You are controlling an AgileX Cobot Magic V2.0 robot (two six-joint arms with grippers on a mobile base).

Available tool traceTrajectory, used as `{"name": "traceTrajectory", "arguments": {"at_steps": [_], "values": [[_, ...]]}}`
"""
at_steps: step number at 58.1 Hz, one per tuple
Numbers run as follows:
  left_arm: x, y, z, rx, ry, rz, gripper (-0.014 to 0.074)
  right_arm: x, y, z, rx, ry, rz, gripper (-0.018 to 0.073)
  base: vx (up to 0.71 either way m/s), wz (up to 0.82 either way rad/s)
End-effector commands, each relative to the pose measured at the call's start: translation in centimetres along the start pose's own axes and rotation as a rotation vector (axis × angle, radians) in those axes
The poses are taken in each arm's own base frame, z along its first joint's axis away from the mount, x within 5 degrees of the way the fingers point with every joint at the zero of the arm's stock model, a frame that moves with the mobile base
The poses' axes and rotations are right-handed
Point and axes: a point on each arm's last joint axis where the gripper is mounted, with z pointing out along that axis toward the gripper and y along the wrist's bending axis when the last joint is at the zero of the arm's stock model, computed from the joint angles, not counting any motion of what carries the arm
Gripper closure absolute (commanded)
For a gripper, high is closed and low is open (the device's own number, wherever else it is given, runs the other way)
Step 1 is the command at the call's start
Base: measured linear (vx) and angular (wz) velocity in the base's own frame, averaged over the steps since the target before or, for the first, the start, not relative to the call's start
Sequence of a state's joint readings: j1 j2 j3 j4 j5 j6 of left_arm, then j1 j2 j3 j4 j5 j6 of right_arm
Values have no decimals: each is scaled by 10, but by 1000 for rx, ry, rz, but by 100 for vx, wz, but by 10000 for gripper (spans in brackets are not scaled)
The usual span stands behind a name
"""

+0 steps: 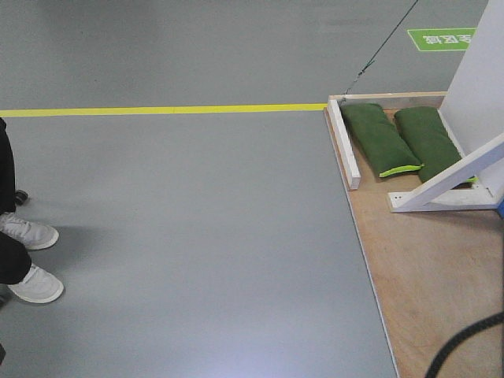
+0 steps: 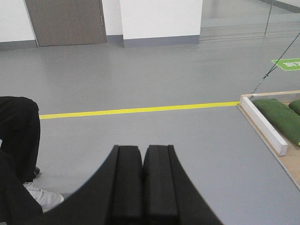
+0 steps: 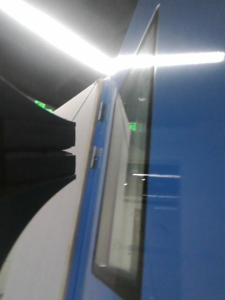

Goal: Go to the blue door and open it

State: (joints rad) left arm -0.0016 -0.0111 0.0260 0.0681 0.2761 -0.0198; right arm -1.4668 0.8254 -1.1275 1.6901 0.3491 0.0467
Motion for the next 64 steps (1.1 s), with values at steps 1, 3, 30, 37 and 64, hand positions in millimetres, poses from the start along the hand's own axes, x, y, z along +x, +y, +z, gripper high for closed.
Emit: {"name": "traceTrajectory", "arguments": {"at_steps": [1,3,30,37,64], "values": [[-17,0,-4,7,-123,-8,524,-1,22,-13,-84,-59,6,547,0,0],[-17,0,-4,7,-123,-8,524,-2,25,-17,-100,-84,3,547,0,0],[-17,0,-4,7,-123,-8,524,-23,19,-10,-79,-244,3,547,0,0],[-17,0,-4,7,-123,-8,524,-46,16,-14,-74,-481,-5,547,0,0],[-17,0,-4,7,-123,-8,524,-112,-27,17,118,-901,-337,547,0,0]]}}
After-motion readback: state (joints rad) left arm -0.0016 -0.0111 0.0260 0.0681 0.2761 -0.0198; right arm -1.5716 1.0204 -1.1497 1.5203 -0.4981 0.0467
